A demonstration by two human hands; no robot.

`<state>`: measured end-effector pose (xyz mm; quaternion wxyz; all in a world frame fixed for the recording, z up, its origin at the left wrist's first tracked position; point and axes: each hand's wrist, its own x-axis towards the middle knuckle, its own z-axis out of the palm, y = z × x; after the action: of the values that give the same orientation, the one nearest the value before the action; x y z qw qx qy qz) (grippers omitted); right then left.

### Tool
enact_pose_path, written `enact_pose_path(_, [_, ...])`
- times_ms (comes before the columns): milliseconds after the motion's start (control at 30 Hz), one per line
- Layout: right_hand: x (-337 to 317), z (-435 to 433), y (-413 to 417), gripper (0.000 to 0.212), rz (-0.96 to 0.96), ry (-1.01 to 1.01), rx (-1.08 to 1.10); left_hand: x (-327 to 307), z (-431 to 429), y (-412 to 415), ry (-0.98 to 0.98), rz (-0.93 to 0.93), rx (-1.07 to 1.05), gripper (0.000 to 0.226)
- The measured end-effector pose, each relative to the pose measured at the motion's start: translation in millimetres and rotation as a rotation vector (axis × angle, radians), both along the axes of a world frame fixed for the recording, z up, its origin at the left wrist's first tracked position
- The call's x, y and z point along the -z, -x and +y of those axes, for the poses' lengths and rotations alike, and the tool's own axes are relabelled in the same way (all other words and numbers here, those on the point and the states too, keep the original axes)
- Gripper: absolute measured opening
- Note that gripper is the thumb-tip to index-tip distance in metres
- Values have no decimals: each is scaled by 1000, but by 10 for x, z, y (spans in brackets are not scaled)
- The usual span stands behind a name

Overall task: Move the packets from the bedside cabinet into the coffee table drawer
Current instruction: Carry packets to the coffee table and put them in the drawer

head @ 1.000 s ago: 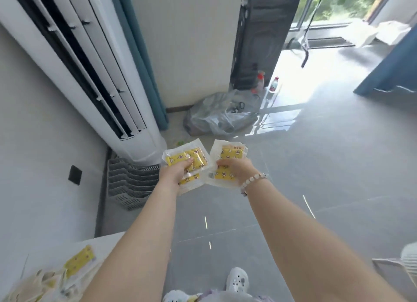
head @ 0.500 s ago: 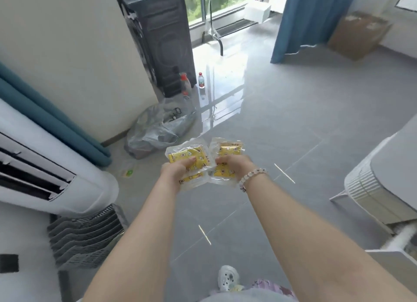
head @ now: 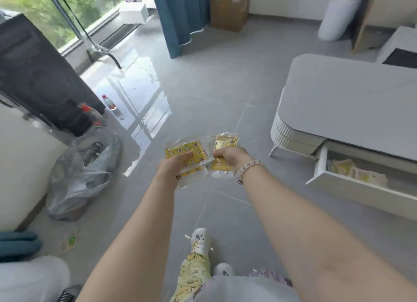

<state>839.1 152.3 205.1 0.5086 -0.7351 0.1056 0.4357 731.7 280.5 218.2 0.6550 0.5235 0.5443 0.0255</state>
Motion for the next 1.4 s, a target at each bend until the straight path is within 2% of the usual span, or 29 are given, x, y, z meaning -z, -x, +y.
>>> enact_pose_path(133, [55,-207,-298,30,46,-11,92,61,-99,-397,20,-4,141,40])
enact_pose_path(300, [61,-438,-606,30,30,31,166,75,-142,-877,13,62,274,45])
enact_pose_path(600, [-78,-739,-1017,25,8,35,405,-19,-355,-1845,5,34,561,21])
enact_pose_path(800, [-107,-1221,-1141,53,-11,20,642,-33,-801,-2391,30,3,755,25])
enact_pose_path(933, [-92,-1617,-1102,57,0,-4,802,23,-1218,-2648,40,14,894,35])
enact_pose_path(1033, [-69,-1909,-1024,50,-7,2,956,80,-1557,-2754,62,23,996,43])
enact_pose_path(1200, [-36,-2370,-959,27,-37,-25,1109,154,-2075,-2853,71,37,1092,43])
enact_pose_path(1400, [57,-2927,-1161,28,-22,-69,1194,188,-2686,-3109,23,70,1143,50])
